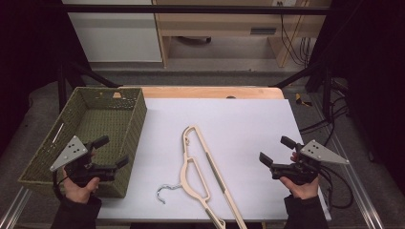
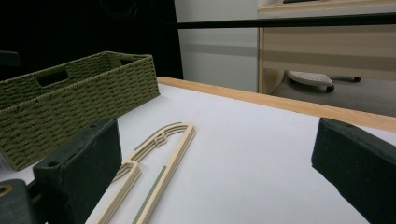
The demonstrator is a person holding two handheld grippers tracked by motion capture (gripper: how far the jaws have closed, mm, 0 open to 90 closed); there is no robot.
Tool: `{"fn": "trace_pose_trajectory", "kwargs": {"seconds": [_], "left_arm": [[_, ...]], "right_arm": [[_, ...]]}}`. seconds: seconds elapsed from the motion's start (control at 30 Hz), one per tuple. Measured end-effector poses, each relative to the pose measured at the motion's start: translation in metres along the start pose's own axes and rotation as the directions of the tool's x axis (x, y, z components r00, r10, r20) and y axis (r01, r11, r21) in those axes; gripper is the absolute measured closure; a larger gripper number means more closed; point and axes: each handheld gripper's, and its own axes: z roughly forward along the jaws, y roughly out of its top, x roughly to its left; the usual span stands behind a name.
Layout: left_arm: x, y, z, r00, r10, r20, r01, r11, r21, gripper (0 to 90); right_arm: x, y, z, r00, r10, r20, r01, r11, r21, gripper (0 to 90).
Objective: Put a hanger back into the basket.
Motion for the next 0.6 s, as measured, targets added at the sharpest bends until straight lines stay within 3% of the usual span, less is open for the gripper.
{"fn": "trace_pose_trajectory", "kwargs": {"seconds": [0.37,0.6], "left_arm": [[-0.009,-0.001,0.009,0.9993,0.027,0.028,-0.028,0.9988,0.041,2.9],[-0.023,-0.002,0.021,0.9965,0.055,0.063,-0.060,0.9946,0.084,3.4]], "right_arm": [[0.003,0.000,0.003,1.0000,-0.004,0.001,0.004,0.9999,0.015,2.1],[0.004,0.000,0.004,1.0000,-0.004,-0.003,0.004,0.9997,0.024,2.1]]}}
